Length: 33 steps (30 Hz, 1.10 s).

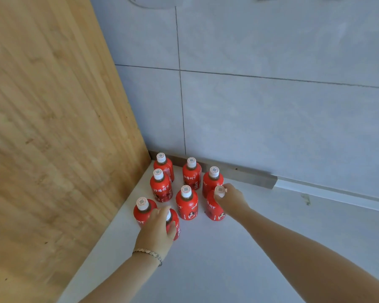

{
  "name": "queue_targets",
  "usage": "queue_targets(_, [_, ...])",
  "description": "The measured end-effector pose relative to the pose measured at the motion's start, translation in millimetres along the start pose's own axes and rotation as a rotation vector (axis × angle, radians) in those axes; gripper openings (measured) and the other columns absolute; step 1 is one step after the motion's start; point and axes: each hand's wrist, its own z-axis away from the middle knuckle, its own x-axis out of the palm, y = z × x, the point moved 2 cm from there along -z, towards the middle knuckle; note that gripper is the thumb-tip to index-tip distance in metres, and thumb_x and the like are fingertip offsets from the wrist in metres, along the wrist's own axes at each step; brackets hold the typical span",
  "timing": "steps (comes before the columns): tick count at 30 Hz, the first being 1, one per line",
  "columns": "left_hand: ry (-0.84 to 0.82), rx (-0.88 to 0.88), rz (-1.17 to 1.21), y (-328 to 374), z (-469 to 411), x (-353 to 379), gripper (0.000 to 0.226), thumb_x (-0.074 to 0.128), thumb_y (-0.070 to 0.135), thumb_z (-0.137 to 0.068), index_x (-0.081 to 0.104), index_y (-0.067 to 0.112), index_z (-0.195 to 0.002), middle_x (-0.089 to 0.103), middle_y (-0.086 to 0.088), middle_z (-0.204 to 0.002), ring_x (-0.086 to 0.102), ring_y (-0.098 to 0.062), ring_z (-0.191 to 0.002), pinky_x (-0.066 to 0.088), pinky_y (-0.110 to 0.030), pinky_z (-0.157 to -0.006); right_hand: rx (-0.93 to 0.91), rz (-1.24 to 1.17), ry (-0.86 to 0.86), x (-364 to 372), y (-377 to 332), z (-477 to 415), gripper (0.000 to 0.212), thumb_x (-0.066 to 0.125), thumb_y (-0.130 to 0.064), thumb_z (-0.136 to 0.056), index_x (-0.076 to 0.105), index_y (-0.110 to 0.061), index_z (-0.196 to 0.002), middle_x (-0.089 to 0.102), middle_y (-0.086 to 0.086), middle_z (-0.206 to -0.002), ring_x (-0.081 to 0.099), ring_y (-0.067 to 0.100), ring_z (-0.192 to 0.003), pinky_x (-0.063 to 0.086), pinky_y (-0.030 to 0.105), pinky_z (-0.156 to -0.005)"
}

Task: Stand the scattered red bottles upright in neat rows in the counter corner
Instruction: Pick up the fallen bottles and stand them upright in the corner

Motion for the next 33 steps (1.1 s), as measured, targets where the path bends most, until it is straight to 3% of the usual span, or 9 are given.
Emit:
queue_targets(5, [-0.395,0.067,0.002,51.0,-1.5,24.6,0.025,0.047,0.024,-0.092,0.059,0.015,-0.113,0.063,-0.005,-0.119,0.058,-0.018,-0.109,0.046,-0.026,-0.089,-0.025,0.219,-0.079,-41.4,45.7,28.8,0.036,0.052,-0.026,-0.091,0.055,-0.013,-0.125,0.063,0.009,-0.121,0.061,0.022,-0.108,0.047,0.028,-0.089])
queue_targets(10, [-0.596,0.211,-0.158,143.2,1.3,80.9,0.02,0.044,0.023,-0.093,0.059,0.016,-0.105,0.061,-0.007,-0.123,0.056,-0.022,-0.114,0.043,-0.026,-0.089,0.127,0.238,-0.293,-103.6,135.6,77.7,0.014,0.05,-0.022,-0.089,0.06,-0.015,-0.094,0.066,0.005,-0.089,0.059,0.015,-0.077,0.045,0.021,-0.069])
queue_targets(14, [-0.705,0.401,-0.284,230.7,29.3,142.1,0.007,0.043,0.022,-0.092,0.047,0.019,-0.087,0.056,-0.005,-0.103,0.053,-0.021,-0.096,0.042,-0.028,-0.085,0.27,0.28,-0.238,-170.6,220.8,132.3,0.033,0.046,-0.023,-0.091,0.063,-0.005,-0.112,0.061,0.003,-0.088,0.055,0.014,-0.082,0.039,0.02,-0.06])
queue_targets(18, [-0.792,0.566,-0.349,325.3,80.4,201.7,0.032,0.043,0.018,-0.091,0.035,0.026,-0.06,0.044,-0.002,-0.091,0.04,-0.018,-0.083,0.033,-0.024,-0.064,0.417,0.281,-0.138,-240.0,315.4,190.6,0.039,0.044,-0.022,-0.092,0.061,-0.002,-0.12,0.059,0.004,-0.086,0.06,0.02,-0.092,0.036,0.021,-0.057])
queue_targets(21, [-0.833,0.647,-0.371,390.7,121.6,252.6,0.024,0.043,0.02,-0.092,0.043,0.024,-0.068,0.049,0.002,-0.082,0.046,-0.018,-0.086,0.036,-0.023,-0.074,0.5,0.278,-0.088,-289.2,390.2,226.0,0.039,0.043,-0.021,-0.093,0.06,-0.001,-0.121,0.058,0.004,-0.082,0.061,0.022,-0.112,0.032,0.018,-0.054])
queue_targets(23, [-0.85,0.682,-0.37,432.1,148.8,285.2,0.011,0.042,0.02,-0.093,0.048,0.02,-0.084,0.047,0.008,-0.07,0.05,-0.018,-0.086,0.036,-0.023,-0.076,0.545,0.28,-0.073,-320.6,438.5,242.7,0.039,0.043,-0.021,-0.092,0.059,-0.003,-0.123,0.058,0.001,-0.072,0.061,0.021,-0.107,0.035,0.021,-0.056])
queue_targets(27, [-0.863,0.668,-0.334,506.2,199.3,346.0,0.008,0.042,0.019,-0.092,0.049,0.02,-0.089,0.048,0.008,-0.071,0.051,-0.018,-0.082,0.038,-0.023,-0.073,0.592,0.284,-0.067,-382.0,533.9,258.4,0.038,0.045,-0.02,-0.09,0.061,-0.003,-0.12,0.067,0.011,-0.095,0.064,0.023,-0.103,0.039,0.024,-0.071])
queue_targets(29, [-0.878,0.63,-0.303,539.8,216.3,372.5,0.008,0.043,0.018,-0.092,0.05,0.02,-0.088,0.052,0.005,-0.075,0.051,-0.018,-0.082,0.038,-0.023,-0.074,0.6,0.272,-0.056,-410.1,578.4,260.1,0.038,0.046,-0.019,-0.088,0.06,-0.003,-0.119,0.065,0.009,-0.095,0.064,0.025,-0.103,0.039,0.027,-0.074])
queue_targets(33, [-0.852,0.527,-0.242,590.4,225.6,414.8,0.02,0.044,0.018,-0.089,0.047,0.026,-0.071,0.051,0.01,-0.069,0.053,-0.017,-0.078,0.04,-0.024,-0.072,0.611,0.306,-0.105,-457.5,645.1,253.8,0.039,0.044,-0.018,-0.09,0.059,0.0,-0.12,0.065,0.015,-0.119,0.063,0.027,-0.1,0.041,0.027,-0.075])
